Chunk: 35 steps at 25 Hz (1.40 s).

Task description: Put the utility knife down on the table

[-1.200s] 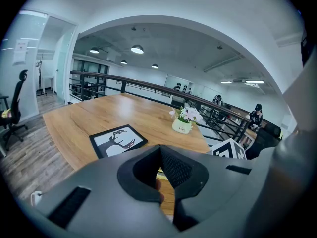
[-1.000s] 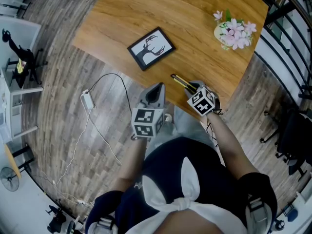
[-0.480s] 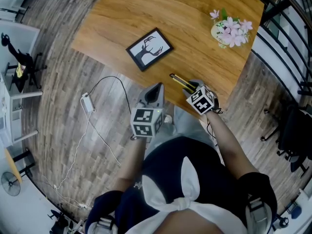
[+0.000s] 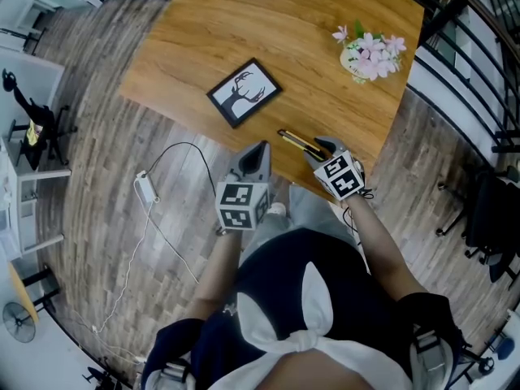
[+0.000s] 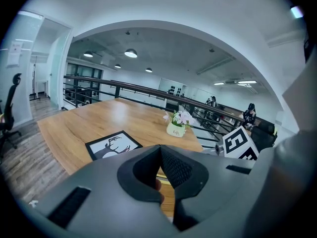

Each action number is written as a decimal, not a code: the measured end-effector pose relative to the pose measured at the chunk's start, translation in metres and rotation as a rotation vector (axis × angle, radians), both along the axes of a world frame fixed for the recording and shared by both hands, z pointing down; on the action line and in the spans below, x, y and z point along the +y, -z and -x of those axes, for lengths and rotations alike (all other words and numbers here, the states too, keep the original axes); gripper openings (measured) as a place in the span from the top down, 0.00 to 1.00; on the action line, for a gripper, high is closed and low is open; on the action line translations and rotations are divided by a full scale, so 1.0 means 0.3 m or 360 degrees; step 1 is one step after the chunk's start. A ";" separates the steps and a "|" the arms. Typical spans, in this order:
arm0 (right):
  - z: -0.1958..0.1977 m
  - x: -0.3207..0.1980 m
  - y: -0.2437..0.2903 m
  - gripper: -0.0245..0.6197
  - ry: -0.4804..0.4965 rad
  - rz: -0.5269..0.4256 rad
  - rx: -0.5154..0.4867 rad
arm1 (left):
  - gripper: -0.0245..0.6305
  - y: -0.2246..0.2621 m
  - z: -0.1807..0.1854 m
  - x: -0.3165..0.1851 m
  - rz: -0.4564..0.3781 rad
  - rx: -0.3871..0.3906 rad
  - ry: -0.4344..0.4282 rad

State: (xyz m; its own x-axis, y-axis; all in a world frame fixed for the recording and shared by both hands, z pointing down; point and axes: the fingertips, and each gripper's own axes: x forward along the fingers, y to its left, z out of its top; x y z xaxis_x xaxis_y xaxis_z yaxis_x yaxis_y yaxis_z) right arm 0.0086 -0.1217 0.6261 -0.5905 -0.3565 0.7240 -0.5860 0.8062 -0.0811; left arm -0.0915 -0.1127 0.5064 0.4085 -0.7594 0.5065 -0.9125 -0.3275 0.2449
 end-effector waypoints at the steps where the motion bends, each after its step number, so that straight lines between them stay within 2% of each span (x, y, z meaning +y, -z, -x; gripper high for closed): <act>1: -0.001 0.000 0.017 0.70 -0.0015 -0.0007 -0.0028 | 0.94 0.007 -0.002 0.000 -0.0011 0.0000 -0.0004; 7: -0.005 0.013 0.138 0.75 -0.0089 -0.0098 -0.0138 | 0.94 0.027 -0.016 0.008 -0.0069 0.0007 -0.0022; 17: -0.018 0.059 0.258 0.96 -0.0168 -0.0221 -0.0221 | 0.94 0.051 -0.057 0.045 -0.0095 0.0028 -0.0101; 24: -0.028 0.105 0.304 0.96 -0.0225 -0.0255 -0.0256 | 0.94 0.068 -0.107 0.090 -0.0076 0.0036 -0.0192; 35: -0.050 0.151 0.351 0.97 -0.0285 -0.0296 -0.0272 | 0.94 0.078 -0.135 0.131 -0.0079 0.0036 -0.0242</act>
State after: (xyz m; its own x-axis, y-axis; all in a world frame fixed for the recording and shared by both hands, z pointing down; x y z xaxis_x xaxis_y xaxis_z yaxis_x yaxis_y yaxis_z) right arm 0.0238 -0.0764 0.5207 -0.6140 -0.5829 0.5323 -0.7106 0.7017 -0.0512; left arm -0.0511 -0.0735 0.4831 0.5316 -0.7118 0.4591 -0.8459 -0.4739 0.2447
